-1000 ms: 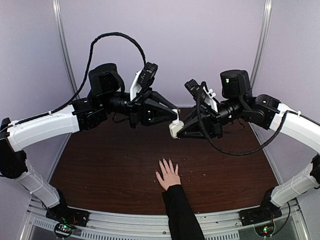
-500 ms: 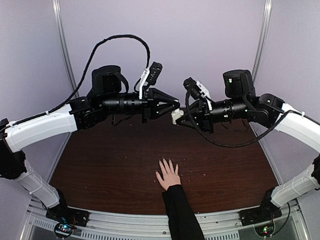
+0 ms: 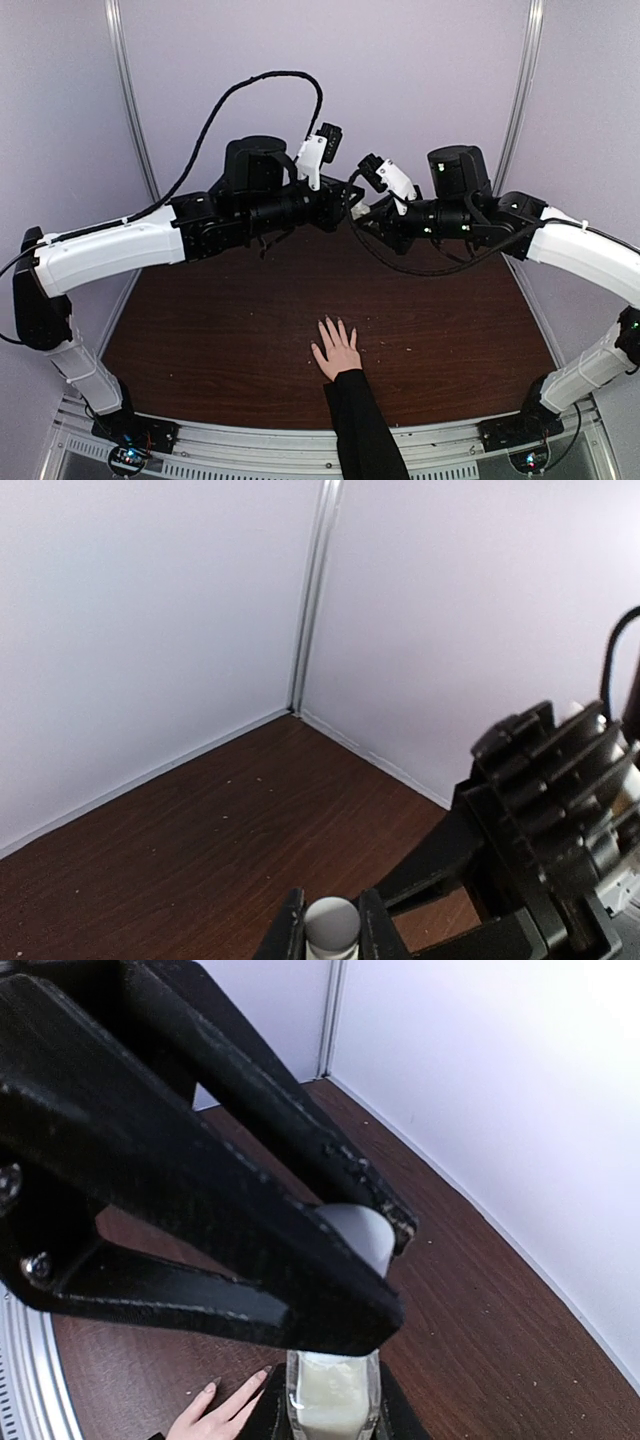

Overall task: Paint the nails
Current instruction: Unscrew the cap of the nail polish bottle.

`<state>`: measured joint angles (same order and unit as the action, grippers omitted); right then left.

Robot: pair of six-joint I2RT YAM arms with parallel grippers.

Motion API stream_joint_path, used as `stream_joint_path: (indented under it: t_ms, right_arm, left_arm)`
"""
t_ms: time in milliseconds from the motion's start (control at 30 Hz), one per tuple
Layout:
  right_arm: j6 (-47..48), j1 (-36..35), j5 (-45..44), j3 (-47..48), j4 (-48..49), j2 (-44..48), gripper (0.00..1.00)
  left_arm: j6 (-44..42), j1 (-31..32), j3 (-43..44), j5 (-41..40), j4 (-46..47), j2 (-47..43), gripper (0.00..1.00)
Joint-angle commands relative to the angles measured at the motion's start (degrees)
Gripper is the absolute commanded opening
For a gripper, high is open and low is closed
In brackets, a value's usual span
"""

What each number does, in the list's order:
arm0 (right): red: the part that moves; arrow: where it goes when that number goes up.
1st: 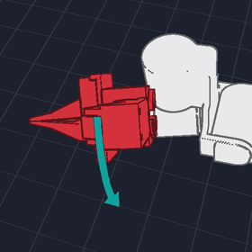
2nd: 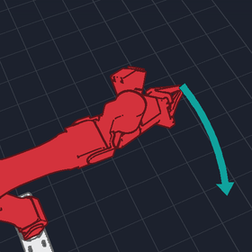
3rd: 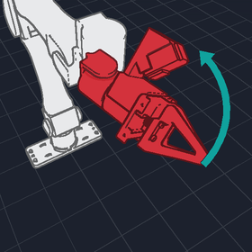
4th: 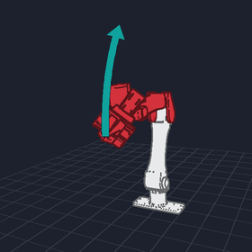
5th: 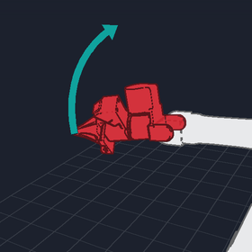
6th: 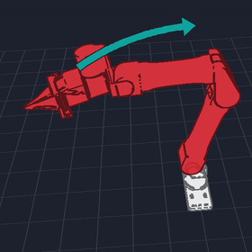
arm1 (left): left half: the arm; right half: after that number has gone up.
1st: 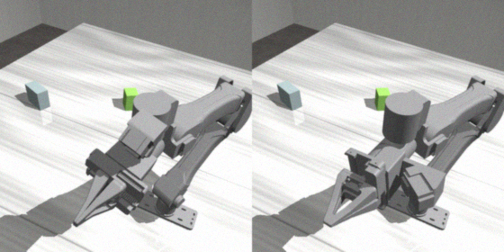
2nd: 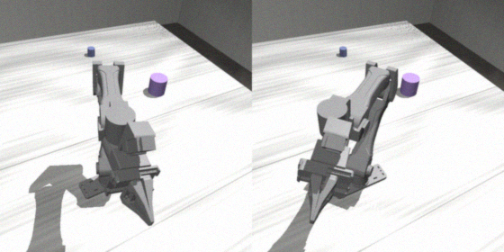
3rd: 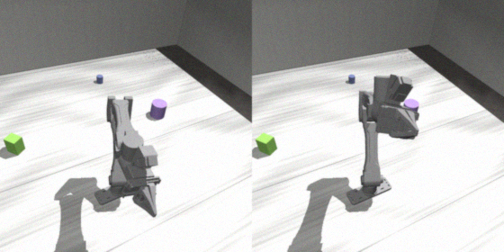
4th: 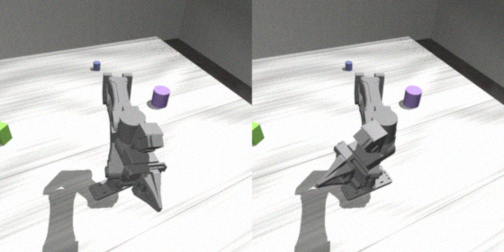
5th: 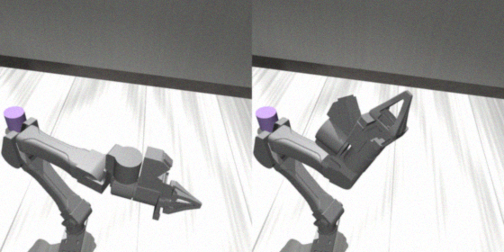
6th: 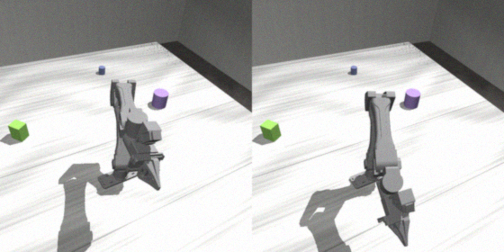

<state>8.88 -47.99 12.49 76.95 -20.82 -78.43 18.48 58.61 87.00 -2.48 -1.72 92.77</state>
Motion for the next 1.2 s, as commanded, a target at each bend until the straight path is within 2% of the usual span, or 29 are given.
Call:
stream_joint_path:
  t_ms: [0,133,333,400,533,700,767,900,1033,1167]
  right_arm:
    - [1.29,-0.72,-8.33,-0.53,5.49,-0.25,0.0]
    - [1.3,-0.87,-11.0,-0.35,5.72,-0.67,0.0]
    - [1.14,-0.86,-10.55,-1.63,5.57,-0.18,0.0]
    - [1.22,-0.8,-10.09,-2.3,5.16,0.17,0.0]
    - [1.25,-0.58,-9.03,-4.06,3.96,1.1,0.0]
    - [0.39,0.01,-7.15,-6.38,3.28,2.64,0.0]
    - [-0.12,0.39,-6.22,-7.22,3.03,3.44,0.0]
    - [-0.54,1.37,-2.67,-8.2,1.86,5.16,0.0]
    - [0.11,2.18,4.78,-8.35,-0.42,6.63,0.0]
    - [1.19,2.55,18.02,-8.64,-2.35,7.41,0.0]
  left_arm:
    - [3.35,1.16,4.42,-15.73,-5.86,3.74,0.0]
    - [5.65,1.72,5.91,-20.84,-7.62,5.31,0.0]
    - [6.18,1.77,7.43,-22.28,-10.29,5.25,0.0]
    - [5.36,1.7,8.43,-21.61,-11.93,4.82,0.08]
    - [3.62,1.51,10.29,-19.41,-15.49,3.23,0.31]
    - [1.44,0.72,11.77,-17.28,-19.79,0.92,0.43]
    - [0.26,0.11,10.88,-14.47,-20.14,-0.61,0.51]
    - [-5.14,-1.62,8.2,-4.64,-20.57,-4.3,0.57]
    - [-8.46,-6.47,4.95,12.9,-21.99,-8.42,0.63]
    - [-12.19,-10.4,0.65,28.01,-21.14,-12.6,0.7]
